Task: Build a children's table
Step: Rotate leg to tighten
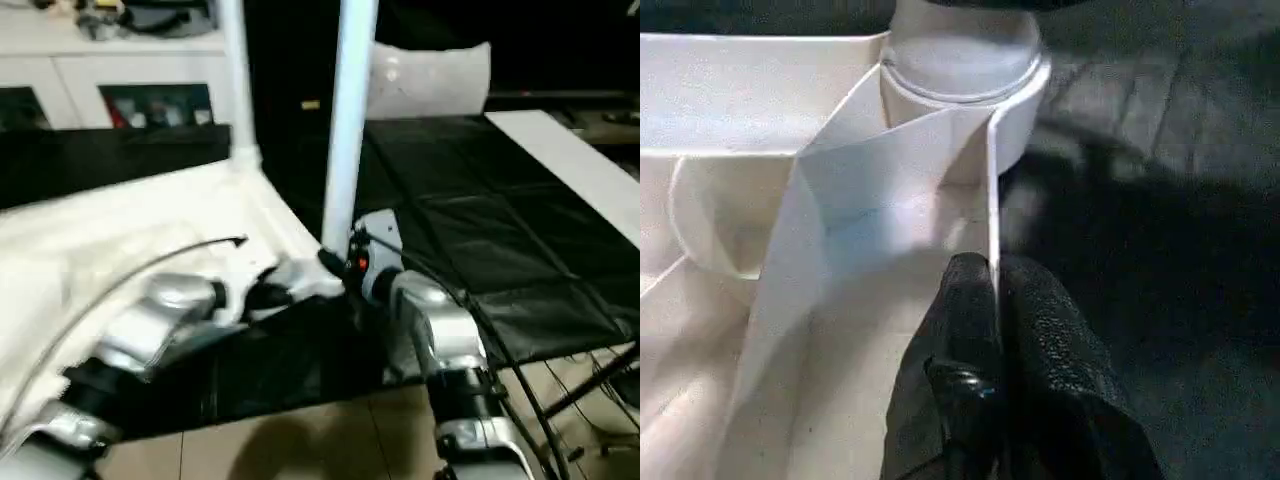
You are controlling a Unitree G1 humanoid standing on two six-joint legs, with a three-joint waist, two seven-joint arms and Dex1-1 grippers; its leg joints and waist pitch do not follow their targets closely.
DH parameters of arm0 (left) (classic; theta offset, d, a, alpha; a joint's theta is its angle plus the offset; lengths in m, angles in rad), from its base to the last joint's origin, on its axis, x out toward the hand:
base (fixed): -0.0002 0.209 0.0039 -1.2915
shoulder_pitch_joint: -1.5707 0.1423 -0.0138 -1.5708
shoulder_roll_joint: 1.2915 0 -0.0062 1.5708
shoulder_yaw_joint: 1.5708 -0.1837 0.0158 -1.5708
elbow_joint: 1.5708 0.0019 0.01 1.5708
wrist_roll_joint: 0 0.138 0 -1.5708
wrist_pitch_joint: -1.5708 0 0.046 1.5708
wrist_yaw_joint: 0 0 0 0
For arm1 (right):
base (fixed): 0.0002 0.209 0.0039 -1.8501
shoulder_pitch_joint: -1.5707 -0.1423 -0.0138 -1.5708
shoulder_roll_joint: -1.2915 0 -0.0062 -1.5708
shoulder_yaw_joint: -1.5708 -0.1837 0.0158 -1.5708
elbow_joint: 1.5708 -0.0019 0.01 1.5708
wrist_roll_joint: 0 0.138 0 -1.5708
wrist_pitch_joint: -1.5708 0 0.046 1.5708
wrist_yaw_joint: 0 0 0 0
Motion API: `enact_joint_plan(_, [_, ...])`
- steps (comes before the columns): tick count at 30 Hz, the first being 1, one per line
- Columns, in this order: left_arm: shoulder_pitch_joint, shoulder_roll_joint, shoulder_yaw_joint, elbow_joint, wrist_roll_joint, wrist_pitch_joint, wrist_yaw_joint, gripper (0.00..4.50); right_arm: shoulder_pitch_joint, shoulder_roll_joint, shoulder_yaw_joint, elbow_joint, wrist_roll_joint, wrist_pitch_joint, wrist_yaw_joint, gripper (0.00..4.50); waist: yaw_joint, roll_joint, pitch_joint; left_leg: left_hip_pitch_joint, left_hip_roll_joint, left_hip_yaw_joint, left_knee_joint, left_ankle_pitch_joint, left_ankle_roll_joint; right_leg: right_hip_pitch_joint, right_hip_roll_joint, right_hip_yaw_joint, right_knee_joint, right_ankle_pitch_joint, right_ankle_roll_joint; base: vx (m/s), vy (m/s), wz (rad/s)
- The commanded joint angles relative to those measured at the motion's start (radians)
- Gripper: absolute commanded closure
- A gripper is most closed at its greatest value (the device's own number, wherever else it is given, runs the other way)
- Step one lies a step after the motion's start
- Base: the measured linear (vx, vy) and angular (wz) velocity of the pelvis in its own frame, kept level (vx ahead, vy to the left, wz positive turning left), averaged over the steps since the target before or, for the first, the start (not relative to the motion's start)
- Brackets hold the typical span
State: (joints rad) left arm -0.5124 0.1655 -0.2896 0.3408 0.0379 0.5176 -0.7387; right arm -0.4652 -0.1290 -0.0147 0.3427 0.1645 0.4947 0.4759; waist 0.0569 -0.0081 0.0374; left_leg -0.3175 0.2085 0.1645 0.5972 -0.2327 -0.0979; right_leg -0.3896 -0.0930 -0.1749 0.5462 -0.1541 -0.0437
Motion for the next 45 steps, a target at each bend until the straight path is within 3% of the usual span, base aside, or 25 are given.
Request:
enact_joint_plan(1, [-0.022, -0.022, 0.005, -0.016, -0.017, 0.0, 0.017, 4.5, 0.007, 0.021, 0.016, 0.019, 0.018, 0.017, -0.004, 1.87, 0.01, 0.014, -0.059, -0.012, 0.022, -0.013, -0.077, -0.182, 0.03, 0.055, -0.072, 0.053, -0.076, -0.399, -0.021, 0.0, 0.0, 0.0])
enact_joint_plan(3, [-0.021, -0.03, 0.005, -0.022, -0.012, 0.008, 0.018, 4.5, 0.011, 0.027, 0.011, 0.01, 0.014, 0.021, -0.012, 1.87, 0.012, 0.01, -0.06, -0.013, 0.024, -0.01, -0.077, -0.14, 0.04, 0.054, -0.071, 0.062, -0.063, -0.345, -0.054, 0.0, 0.0, 0.0])
enact_joint_plan(4, [-0.018, -0.028, 0.001, -0.03, -0.007, 0.011, 0.009, 4.5, 0.016, 0.03, 0.011, -0.001, 0.013, 0.026, -0.011, 1.73, 0.014, 0.015, -0.061, -0.013, 0.024, -0.009, -0.075, -0.116, 0.044, 0.054, -0.072, 0.066, -0.057, -0.327, -0.076, 0.0, 0.0, 0.0])
enact_joint_plan(8, [-0.015, -0.002, -0.004, -0.03, 0.001, -0.006, -0.003, 4.5, 0.026, 0.027, 0.017, -0.022, 0.011, 0.022, -0.003, 1.29, 0.027, 0.011, -0.068, -0.028, 0.02, -0.006, -0.067, -0.008, 0.065, 0.058, -0.071, 0.077, -0.028, -0.19, -0.119, 0.0, 0.0, 0.0])
enact_joint_plan(10, [-0.009, 0.029, -0.003, -0.028, -0.005, -0.041, -0.025, 4.5, 0.039, -0.008, 0.031, -0.037, 0.013, 0.005, 0.044, 1.08, 0.037, 0.017, -0.064, -0.024, 0.017, -0.001, -0.067, -0.036, 0.069, 0.055, -0.069, 0.077, -0.036, -0.228, -0.109, 0.0, 0.0, 0.0])
enact_joint_plan(17, [0.005, 0.089, -0.019, -0.025, -0.007, -0.095, -0.101, 4.5, 0.057, -0.093, 0.033, -0.049, 0.033, 0.006, 0.16, 0.63, 0.041, 0.021, -0.059, -0.02, 0.017, -0.001, -0.071, -0.094, 0.058, 0.053, -0.067, 0.072, -0.049, -0.345, -0.065, 0.0, 0.0, 0.0])
enact_joint_plan(19, [0.013, 0.126, -0.031, -0.022, -0.011, -0.136, -0.165, 4.5, 0.067, -0.163, 0.051, -0.047, 0.026, -0.017, 0.253, 0.37, 0.045, 0.025, -0.058, -0.021, 0.018, -0.003, -0.07, -0.093, 0.063, 0.053, -0.067, 0.071, -0.052, -0.355, -0.057, 0.0, 0.0, 0.0])
enact_joint_plan(24, [0.019, 0.198, -0.065, -0.015, -0.018, -0.209, -0.281, 4.5, 0.098, -0.277, 0.094, -0.067, 0.031, -0.145, 0.462, 0.37, 0.054, 0.023, -0.061, -0.022, 0.02, -0.002, -0.068, -0.078, 0.077, 0.053, -0.065, 0.074, -0.041, -0.307, -0.075, 0.0, 0.0, 0.0])
enact_joint_plan(27, [0.022, 0.262, -0.1, -0.021, -0.02, -0.276, -0.395, 4.5, 0.102, -0.321, 0.099, -0.058, 0.055, -0.218, 0.582, 0.37, 0.061, 0.024, -0.06, -0.02, 0.022, -0.002, -0.069, -0.1, 0.086, 0.052, -0.068, 0.074, -0.044, -0.329, -0.079, 0.0, 0.0, 0.0])
enact_joint_plan(31, [0.026, 0.301, -0.125, -0.033, -0.025, -0.308, -0.479, 4.5, 0.095, -0.334, 0.117, -0.042, 0.065, -0.245, 0.642, 0.52, 0.064, 0.024, -0.057, -0.017, 0.024, 0.0, -0.071, -0.114, 0.079, 0.05, -0.066, 0.074, -0.046, -0.352, -0.087, 0.0, 0.0, 0.0])
enact_joint_plan(35, [0.033, 0.342, -0.162, -0.066, -0.034, -0.335, -0.571, 4.5, 0.093, -0.339, 0.149, -0.031, 0.085, -0.257, 0.743, 0.76, 0.072, 0.017, -0.059, -0.018, 0.029, -0.001, -0.071, -0.105, 0.077, 0.05, -0.068, 0.077, -0.039, -0.34, -0.096, 0.0, 0.0, 0.0])
enact_joint_plan(36, [0.033, 0.345, -0.166, -0.069, -0.033, -0.34, -0.578, 4.5, 0.093, -0.339, 0.153, -0.031, 0.088, -0.257, 0.755, 0.98, 0.074, 0.02, -0.059, -0.018, 0.029, -0.001, -0.071, -0.104, 0.077, 0.05, -0.069, 0.077, -0.038, -0.339, -0.098, 0.0, 0.0, 0.0])
enact_joint_plan(39, [0.029, 0.353, -0.182, -0.072, -0.034, -0.359, -0.607, 4.5, 0.088, -0.332, 0.177, -0.014, 0.097, -0.268, 0.807, 1.04, 0.083, 0.022, -0.059, -0.015, 0.029, 0.001, -0.07, -0.103, 0.075, 0.048, -0.068, 0.078, -0.039, -0.345, -0.102, 0.0, 0.0, 0.0])
enact_joint_plan(40, [0.029, 0.353, -0.184, -0.074, -0.034, -0.361, -0.611, 4.5, 0.085, -0.328, 0.183, -0.008, 0.098, -0.267, 0.82, 1.11, 0.085, 0.017, -0.059, -0.017, 0.028, 0.001, -0.071, -0.103, 0.072, 0.049, -0.069, 0.078, -0.038, -0.352, -0.097, 0.0, 0.0, 0.0])
enact_joint_plan(41, [0.029, 0.352, -0.185, -0.074, -0.034, -0.362, -0.613, 4.5, 0.084, -0.325, 0.185, -0.005, 0.099, -0.266, 0.827, 1.11, 0.085, 0.018, -0.058, -0.017, 0.029, 0.001, -0.072, -0.104, 0.07, 0.049, -0.069, 0.078, -0.039, -0.357, -0.095, 0.0, 0.0, 0.0])
enact_joint_plan(42, [0.029, 0.352, -0.185, -0.074, -0.034, -0.362, -0.613, 4.5, 0.084, -0.325, 0.185, -0.005, 0.099, -0.266, 0.827, 1.44, 0.085, 0.018, -0.059, -0.017, 0.029, 0.001, -0.071, -0.106, 0.069, 0.049, -0.069, 0.078, -0.04, -0.361, -0.092, 0.0, 0.0, 0.0])
enact_joint_plan(45, [0.031, 0.348, -0.187, -0.078, -0.033, -0.364, -0.618, 4.5, 0.077, -0.321, 0.206, 0.014, 0.102, -0.254, 0.857, 1.47, 0.087, 0.014, -0.059, -0.017, 0.026, 0.002, -0.07, -0.102, 0.069, 0.05, -0.069, 0.077, -0.042, -0.38, -0.078, 0.0, 0.0, 0.0])
